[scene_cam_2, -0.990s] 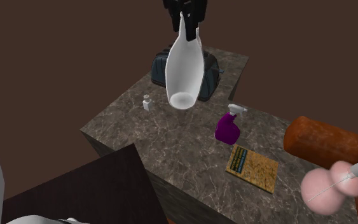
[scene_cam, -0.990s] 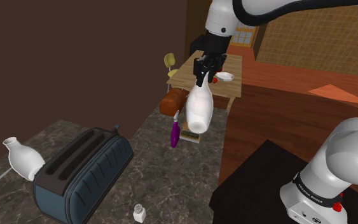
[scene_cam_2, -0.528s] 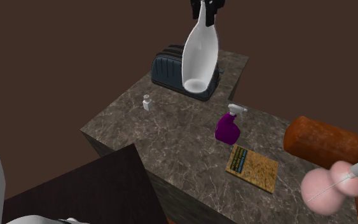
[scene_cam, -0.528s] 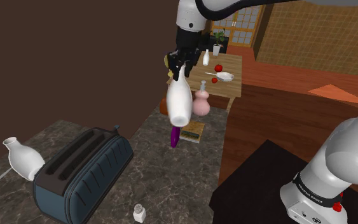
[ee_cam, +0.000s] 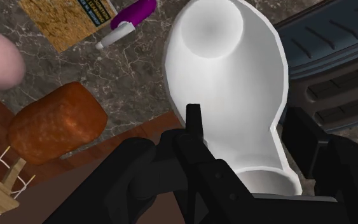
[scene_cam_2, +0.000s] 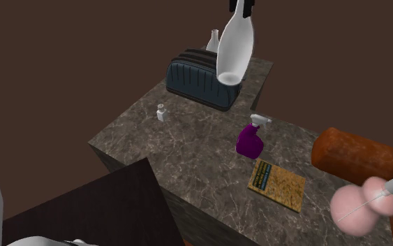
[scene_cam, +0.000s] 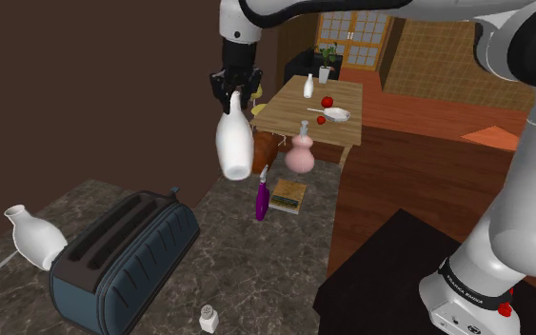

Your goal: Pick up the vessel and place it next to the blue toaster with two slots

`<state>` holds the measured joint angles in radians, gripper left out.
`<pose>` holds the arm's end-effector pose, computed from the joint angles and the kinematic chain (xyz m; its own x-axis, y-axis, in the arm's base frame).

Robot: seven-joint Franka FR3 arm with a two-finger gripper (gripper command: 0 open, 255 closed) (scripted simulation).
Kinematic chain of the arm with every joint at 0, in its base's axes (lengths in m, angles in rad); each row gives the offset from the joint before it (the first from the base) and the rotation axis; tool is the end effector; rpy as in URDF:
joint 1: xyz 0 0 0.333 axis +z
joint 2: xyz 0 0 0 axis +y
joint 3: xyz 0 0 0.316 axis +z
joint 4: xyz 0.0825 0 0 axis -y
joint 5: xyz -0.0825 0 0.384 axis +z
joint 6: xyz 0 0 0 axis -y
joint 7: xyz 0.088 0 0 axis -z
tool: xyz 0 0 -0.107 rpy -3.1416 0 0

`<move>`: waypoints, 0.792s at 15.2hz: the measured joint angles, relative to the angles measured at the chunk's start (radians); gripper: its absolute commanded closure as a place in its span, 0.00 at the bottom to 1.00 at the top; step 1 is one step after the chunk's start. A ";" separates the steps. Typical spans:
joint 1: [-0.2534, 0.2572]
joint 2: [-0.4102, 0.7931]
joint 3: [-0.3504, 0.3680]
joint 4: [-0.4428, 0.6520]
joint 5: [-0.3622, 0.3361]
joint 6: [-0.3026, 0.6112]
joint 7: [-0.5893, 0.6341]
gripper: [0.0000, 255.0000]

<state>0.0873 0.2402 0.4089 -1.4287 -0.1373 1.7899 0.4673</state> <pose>0.5835 0.2682 0.5801 0.9891 0.0300 0.1438 0.0340 -0.9991 -0.0254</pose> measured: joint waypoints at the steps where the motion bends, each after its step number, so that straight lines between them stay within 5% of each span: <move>1: 0.018 0.061 0.000 0.087 -0.024 -0.030 0.008 1.00; 4: 0.076 0.227 -0.010 0.321 -0.083 -0.105 0.020 1.00; 6: 0.170 0.430 -0.037 0.671 -0.138 -0.242 0.003 1.00; 7: 0.192 0.483 -0.045 0.756 -0.149 -0.279 0.001 1.00; 12: 0.151 0.427 -0.036 0.583 -0.137 -0.170 0.018 1.00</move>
<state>0.2387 0.6675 0.3730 -0.8454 -0.2741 1.6202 0.4857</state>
